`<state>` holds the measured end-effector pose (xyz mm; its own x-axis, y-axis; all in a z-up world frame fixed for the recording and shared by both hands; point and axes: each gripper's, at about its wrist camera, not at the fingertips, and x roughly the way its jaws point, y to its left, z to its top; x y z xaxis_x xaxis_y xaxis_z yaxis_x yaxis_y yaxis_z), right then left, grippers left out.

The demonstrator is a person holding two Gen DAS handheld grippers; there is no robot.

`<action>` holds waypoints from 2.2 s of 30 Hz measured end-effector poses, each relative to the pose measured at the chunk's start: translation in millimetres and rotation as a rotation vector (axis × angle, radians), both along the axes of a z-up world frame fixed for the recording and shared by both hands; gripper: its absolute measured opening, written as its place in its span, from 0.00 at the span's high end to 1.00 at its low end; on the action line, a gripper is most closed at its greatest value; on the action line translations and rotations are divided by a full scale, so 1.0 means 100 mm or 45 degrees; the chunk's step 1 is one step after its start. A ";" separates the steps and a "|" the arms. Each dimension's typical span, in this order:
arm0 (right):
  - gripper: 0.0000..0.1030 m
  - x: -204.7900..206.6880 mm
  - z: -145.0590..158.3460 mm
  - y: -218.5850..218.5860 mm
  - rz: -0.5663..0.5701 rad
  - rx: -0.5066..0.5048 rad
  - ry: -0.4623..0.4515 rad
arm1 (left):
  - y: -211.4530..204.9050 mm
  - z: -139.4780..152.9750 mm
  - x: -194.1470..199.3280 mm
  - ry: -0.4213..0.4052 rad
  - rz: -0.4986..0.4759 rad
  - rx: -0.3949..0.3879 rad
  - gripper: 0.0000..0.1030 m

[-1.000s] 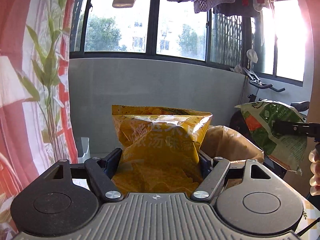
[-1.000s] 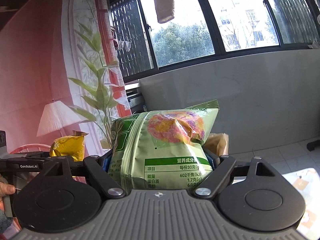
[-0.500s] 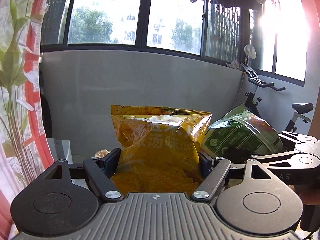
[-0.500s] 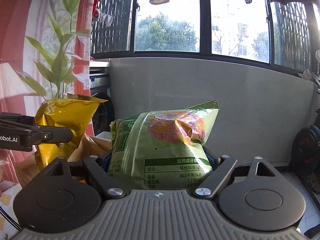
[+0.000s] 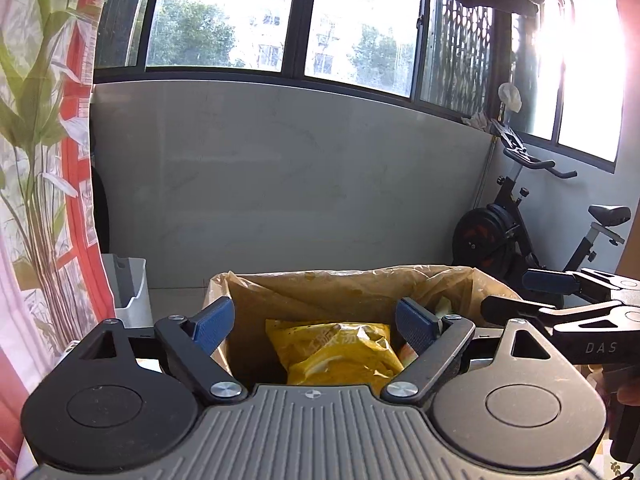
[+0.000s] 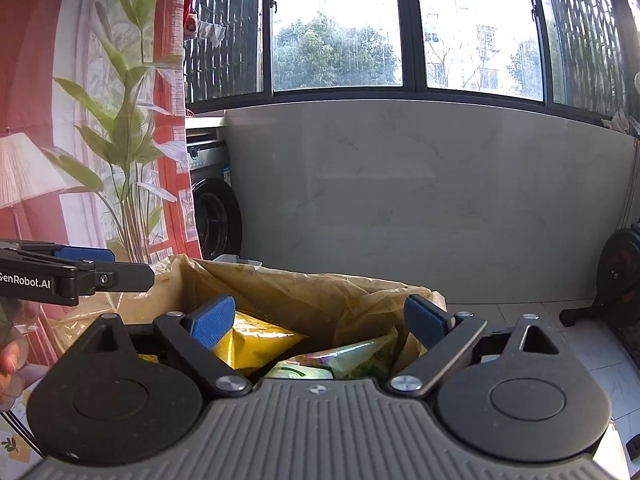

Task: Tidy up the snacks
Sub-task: 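Lift both bags over the box and open both tools to drop them, then move both tools back toward the remaining small candies, then close the right tool on the orange-red square candy packet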

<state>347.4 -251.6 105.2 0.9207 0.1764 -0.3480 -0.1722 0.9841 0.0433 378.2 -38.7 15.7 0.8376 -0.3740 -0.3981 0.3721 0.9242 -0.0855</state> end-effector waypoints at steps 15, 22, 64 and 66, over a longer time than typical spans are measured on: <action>0.11 -0.88 -0.14 0.01 0.072 0.169 -0.039 | 0.73 -0.30 -0.82 0.083 0.060 0.029 0.13; 0.13 -1.21 -0.52 0.15 0.118 0.141 0.049 | 0.91 -0.73 -1.04 0.231 0.139 -0.005 0.15; 0.23 -1.42 -1.90 0.30 0.446 -0.292 0.494 | 0.74 -1.40 -1.42 0.371 0.181 0.080 0.18; 0.22 -1.40 -1.89 0.32 0.459 -0.320 0.496 | 0.73 -1.40 -1.42 0.373 0.180 0.081 0.18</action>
<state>207.2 -220.0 -83.4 0.6140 0.3229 -0.7202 -0.5161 0.8546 -0.0569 236.1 34.1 -124.6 0.7261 -0.2289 -0.6484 0.2078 0.9719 -0.1104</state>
